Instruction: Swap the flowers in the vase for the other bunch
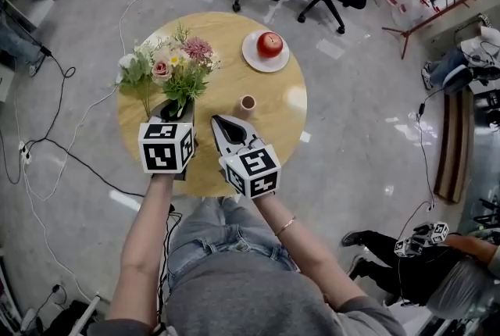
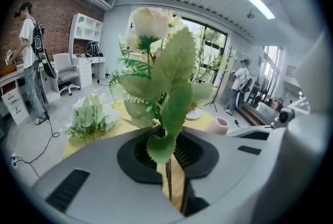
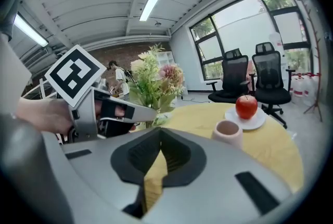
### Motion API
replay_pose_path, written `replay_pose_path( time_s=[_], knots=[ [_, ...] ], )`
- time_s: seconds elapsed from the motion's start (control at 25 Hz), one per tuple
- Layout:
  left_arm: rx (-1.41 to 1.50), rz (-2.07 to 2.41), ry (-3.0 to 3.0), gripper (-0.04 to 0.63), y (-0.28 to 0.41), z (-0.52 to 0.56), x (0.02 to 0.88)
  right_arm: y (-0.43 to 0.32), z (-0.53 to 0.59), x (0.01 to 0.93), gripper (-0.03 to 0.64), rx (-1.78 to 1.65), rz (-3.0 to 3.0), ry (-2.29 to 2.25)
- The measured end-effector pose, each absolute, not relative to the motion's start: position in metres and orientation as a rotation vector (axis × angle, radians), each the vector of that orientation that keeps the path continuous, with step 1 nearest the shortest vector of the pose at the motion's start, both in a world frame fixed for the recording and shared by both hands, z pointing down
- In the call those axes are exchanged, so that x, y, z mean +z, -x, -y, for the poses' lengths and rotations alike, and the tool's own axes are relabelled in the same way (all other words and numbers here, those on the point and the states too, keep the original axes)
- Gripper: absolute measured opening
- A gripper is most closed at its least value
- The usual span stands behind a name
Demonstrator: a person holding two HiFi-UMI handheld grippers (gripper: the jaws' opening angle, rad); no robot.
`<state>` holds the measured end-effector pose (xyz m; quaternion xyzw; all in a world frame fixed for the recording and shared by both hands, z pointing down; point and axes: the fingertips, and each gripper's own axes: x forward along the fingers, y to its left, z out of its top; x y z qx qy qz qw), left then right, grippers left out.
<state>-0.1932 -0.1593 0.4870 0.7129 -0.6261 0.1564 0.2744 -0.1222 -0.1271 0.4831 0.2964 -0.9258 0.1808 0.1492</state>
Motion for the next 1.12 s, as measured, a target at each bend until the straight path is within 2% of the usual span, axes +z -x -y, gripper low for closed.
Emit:
replay_pose_path(
  time_s=[0.56, 1.12],
  knots=[
    [0.504, 1.615, -1.858, 0.049, 0.206, 0.199, 0.544, 0.141, 0.149, 0.506, 0.011, 0.576, 2.597, -0.864],
    [0.456, 1.570, -1.745, 0.057, 0.219, 0.196, 0.581, 0.149, 0.151, 0.519, 0.011, 0.592, 2.555, -0.874]
  ],
)
